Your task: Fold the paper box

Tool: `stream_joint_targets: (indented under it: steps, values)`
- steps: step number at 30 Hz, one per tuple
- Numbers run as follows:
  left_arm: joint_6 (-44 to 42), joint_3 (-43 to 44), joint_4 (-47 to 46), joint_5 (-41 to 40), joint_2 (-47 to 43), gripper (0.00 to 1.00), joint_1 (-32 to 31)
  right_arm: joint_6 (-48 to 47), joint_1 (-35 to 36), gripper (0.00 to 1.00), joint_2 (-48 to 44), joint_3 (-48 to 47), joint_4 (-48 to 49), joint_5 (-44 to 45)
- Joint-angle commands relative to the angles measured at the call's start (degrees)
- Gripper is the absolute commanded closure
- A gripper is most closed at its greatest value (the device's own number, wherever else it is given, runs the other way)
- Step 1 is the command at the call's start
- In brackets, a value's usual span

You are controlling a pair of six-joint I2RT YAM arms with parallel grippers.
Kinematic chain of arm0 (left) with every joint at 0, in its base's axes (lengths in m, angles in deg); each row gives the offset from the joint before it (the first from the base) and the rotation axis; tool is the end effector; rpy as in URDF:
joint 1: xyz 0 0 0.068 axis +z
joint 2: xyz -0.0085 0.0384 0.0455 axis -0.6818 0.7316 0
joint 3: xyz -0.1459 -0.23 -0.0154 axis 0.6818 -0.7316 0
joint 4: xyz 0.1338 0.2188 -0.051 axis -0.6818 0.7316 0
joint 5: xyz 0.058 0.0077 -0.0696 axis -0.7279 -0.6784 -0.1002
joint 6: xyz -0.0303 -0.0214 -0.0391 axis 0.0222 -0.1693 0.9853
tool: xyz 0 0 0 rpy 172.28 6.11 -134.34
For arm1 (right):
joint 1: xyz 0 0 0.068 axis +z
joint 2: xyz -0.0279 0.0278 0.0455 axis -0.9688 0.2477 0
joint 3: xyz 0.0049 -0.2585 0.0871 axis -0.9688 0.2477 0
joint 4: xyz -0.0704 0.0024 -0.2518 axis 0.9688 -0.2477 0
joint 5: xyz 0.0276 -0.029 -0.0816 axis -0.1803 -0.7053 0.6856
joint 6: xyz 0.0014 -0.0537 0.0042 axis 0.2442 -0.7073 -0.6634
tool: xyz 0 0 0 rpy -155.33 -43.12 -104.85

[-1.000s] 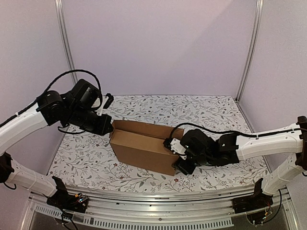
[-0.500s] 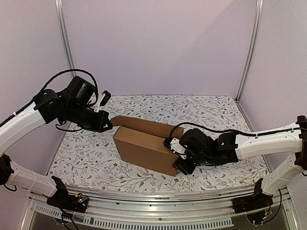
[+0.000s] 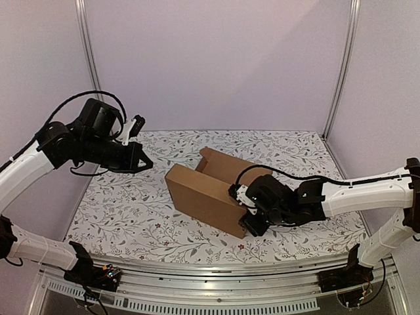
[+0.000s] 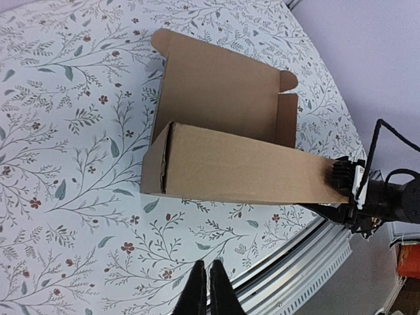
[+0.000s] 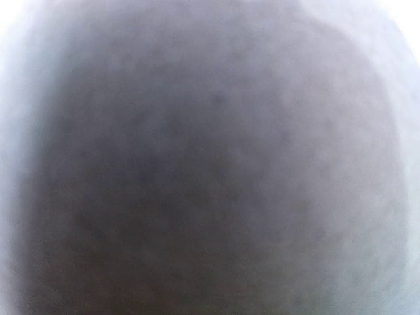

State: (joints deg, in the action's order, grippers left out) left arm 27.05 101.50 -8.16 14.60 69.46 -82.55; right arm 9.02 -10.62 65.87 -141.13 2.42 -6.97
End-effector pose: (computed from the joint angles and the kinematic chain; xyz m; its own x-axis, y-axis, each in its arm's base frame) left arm 0.1733 -0.1484 0.3667 -0.8109 0.0309 -0.5843 0.3389 0.8389 -0.4259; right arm 0.1355 0.2659 0.2088 -0.4736 -0.6470 -0.5975 -0.7265 0.6706 -0.1503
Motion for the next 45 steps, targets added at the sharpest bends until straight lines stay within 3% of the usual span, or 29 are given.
stream_joint_targets:
  steps: [1, 19, 30, 32, 33, 45]
  values:
    - [-0.34, -3.39, -3.65, 2.26, -0.18, 0.95, 0.99, -0.21, -0.57, 0.57, 1.1, 1.18, -8.9, 1.33]
    - [-1.11, -5.37, -14.29, 7.86, 8.83, 0.94, 0.99, 6.39, 3.29, 0.55, 5.1, -0.31, 0.66, -2.66]
    - [-1.0, -1.38, -17.53, 8.31, 16.54, 0.95, 0.92, 7.71, 3.71, 0.25, 4.47, -2.42, 1.02, 0.88]
    - [-1.03, -0.83, -17.37, 8.06, 17.32, 0.95, 0.9, 8.0, 3.7, 0.16, 3.06, -2.34, 0.76, 2.33]
    - [-1.07, -0.57, -17.06, 7.9, 17.59, 0.95, 0.9, 7.98, 3.72, 0.03, 1.94, -2.31, 0.62, 2.74]
    - [-0.83, 2.4, -14.16, 6.11, 19.95, 0.95, 0.49, 10.0, 3.68, 0.01, -14.69, 1.26, -2.49, 6.62]
